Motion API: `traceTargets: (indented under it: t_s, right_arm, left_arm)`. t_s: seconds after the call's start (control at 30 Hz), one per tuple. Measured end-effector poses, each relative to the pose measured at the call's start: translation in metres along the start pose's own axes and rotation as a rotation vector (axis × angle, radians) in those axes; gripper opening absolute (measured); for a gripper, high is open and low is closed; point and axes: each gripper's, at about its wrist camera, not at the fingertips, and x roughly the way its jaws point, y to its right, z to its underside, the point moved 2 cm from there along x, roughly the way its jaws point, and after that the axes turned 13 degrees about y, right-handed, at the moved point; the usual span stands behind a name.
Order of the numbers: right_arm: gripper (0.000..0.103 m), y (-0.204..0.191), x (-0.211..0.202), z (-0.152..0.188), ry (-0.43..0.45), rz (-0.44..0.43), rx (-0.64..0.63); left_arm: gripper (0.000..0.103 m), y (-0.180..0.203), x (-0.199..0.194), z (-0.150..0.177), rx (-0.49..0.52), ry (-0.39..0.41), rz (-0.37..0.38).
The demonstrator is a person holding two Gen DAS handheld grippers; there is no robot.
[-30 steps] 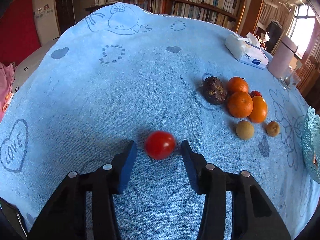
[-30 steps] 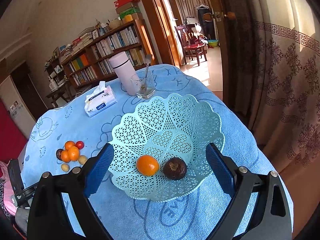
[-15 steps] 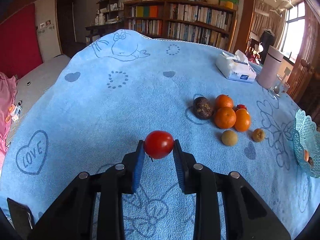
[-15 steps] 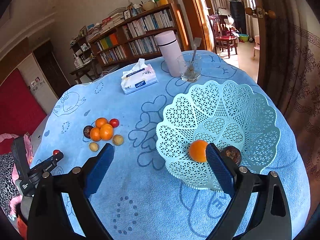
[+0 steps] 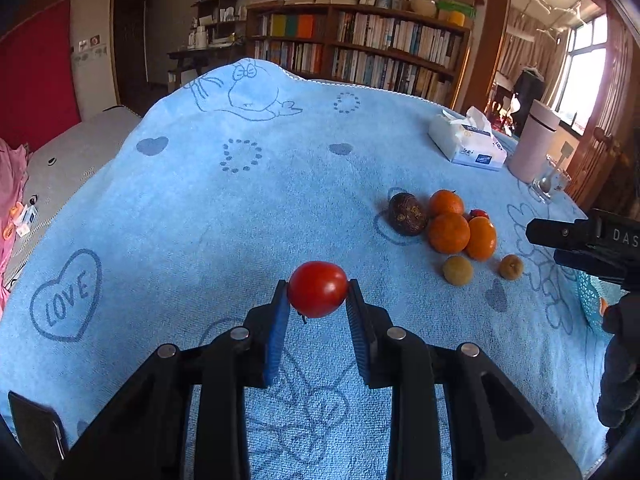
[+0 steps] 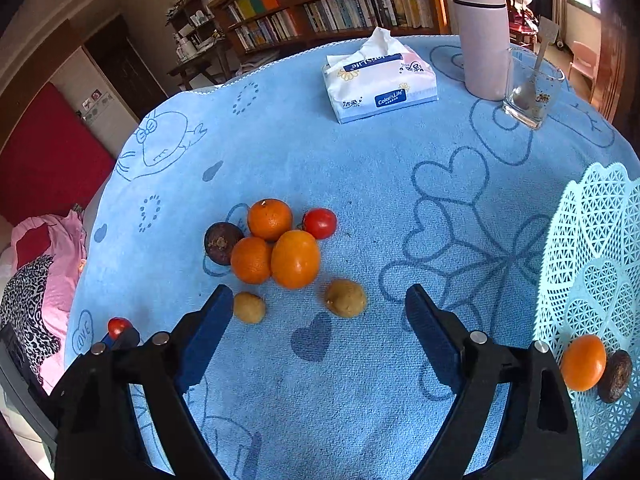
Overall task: Organize fruits
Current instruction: 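Grasp the large orange from the fruit cluster with the right tool, then lower the large orange into the basket and open the right tool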
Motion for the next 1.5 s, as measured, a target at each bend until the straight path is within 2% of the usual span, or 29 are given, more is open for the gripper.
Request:
traceTargets:
  t_s: [0.03,0.1,0.2,0.53,0.67,0.73,0.77,0.97,1.1,1.5]
  right_arm:
    - [0.081,-0.003,0.007,-0.002,-0.007,0.010,-0.008]
    - [0.070,-0.004,0.021,-0.004,-0.025,0.028,-0.008]
    - [0.063,-0.007,0.036,-0.007,-0.038,0.041,-0.007]
    - [0.059,-0.015,0.068,-0.008,-0.046,0.074,-0.026]
    - [0.053,-0.019,0.075,-0.004,-0.059,0.070,-0.043]
    - [0.045,-0.021,0.072,-0.001,-0.055,0.050,-0.059]
    - [0.037,-0.022,0.070,0.001,-0.063,0.031,-0.058]
    - [0.037,-0.033,0.044,0.003,-0.013,0.039,-0.142]
    - [0.037,-0.027,0.019,0.000,0.025,0.022,-0.125]
    - [0.038,0.039,-0.052,-0.008,0.121,0.062,0.003]
  left_arm:
    - [0.029,-0.001,0.001,0.001,-0.002,-0.004,0.000]
    - [0.029,-0.001,0.003,0.002,-0.001,-0.011,0.001]
    - [0.029,-0.001,0.000,0.000,-0.001,-0.002,0.003]
    - [0.029,-0.002,0.001,-0.001,-0.013,-0.005,0.009]
    - [0.029,-0.003,-0.001,-0.002,-0.016,-0.004,0.013]
    - [0.029,-0.003,-0.001,-0.002,-0.016,-0.002,0.012]
    - [0.029,-0.003,-0.001,-0.002,-0.017,-0.002,0.012]
    - [0.029,-0.002,-0.001,-0.001,-0.014,-0.006,0.010]
    - [0.029,-0.001,-0.001,0.001,-0.011,-0.008,0.012]
    - [0.029,0.008,-0.004,0.005,0.000,-0.018,0.039]
